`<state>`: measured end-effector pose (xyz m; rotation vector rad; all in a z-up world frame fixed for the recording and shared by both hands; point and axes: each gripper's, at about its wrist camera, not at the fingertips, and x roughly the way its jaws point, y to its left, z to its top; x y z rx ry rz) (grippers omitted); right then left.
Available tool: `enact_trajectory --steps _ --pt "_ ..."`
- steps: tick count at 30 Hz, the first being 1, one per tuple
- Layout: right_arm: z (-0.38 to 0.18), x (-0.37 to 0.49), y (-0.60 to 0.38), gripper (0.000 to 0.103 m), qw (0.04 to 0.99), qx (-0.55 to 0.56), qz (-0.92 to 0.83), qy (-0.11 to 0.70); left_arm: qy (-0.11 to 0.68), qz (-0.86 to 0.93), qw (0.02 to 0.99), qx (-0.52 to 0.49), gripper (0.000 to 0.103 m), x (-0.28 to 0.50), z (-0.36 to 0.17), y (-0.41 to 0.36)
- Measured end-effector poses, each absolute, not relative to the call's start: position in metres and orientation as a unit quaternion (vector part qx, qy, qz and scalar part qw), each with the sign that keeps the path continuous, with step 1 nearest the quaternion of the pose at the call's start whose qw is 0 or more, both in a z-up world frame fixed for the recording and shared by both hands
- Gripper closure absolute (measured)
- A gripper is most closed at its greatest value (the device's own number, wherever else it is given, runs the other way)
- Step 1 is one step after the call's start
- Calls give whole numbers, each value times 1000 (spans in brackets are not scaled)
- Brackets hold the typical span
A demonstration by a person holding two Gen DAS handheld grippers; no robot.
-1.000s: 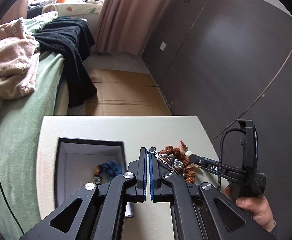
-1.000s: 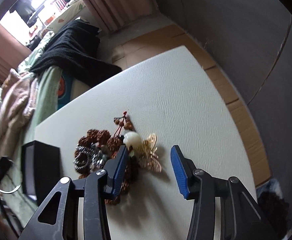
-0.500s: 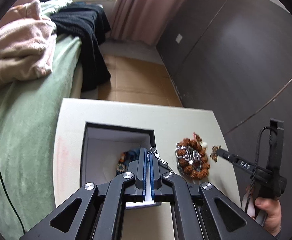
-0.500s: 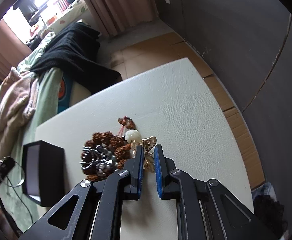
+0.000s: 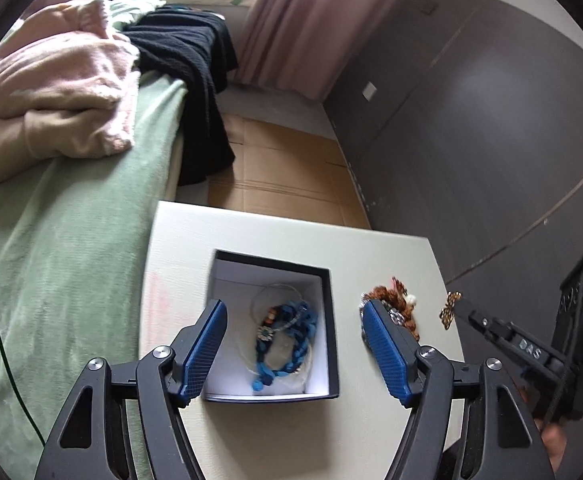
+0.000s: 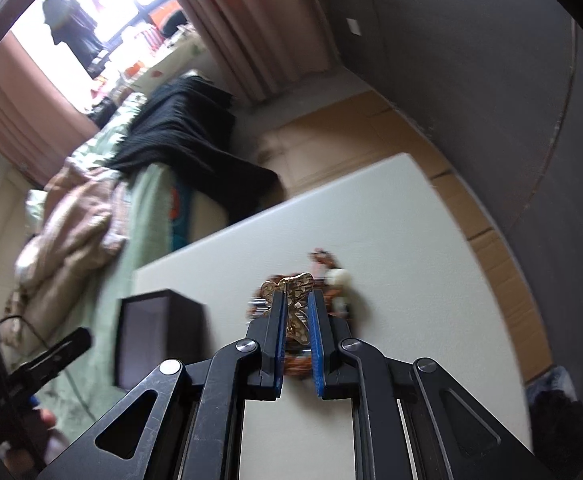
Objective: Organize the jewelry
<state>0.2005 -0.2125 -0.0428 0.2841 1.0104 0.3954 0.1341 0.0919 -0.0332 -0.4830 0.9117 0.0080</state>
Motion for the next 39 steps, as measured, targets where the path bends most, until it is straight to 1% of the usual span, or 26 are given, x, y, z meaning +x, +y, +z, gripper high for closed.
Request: enact_trajectory --steps 10,19,20,22,23,30,39 --pt "-40 191 -147 91 822 173 276 467 418 38 874 -243 32 123 -26 127" --pt "-62 199 -82 90 776 210 337 490 403 47 871 -279 32 121 -21 151" --pt "-65 201 -73 87 769 203 341 501 401 46 871 -281 32 121 -19 152" --pt "-71 201 -65 46 761 191 339 519 399 48 873 -277 32 121 -17 151" --pt "-70 199 -69 42 770 188 330 512 399 49 873 -275 32 122 -16 151" --pt "-52 196 -112 41 808 166 284 490 404 45 875 -264 32 125 -13 135" --pt "-36 195 -182 40 835 164 217 479 407 21 882 -235 32 134 -6 89"
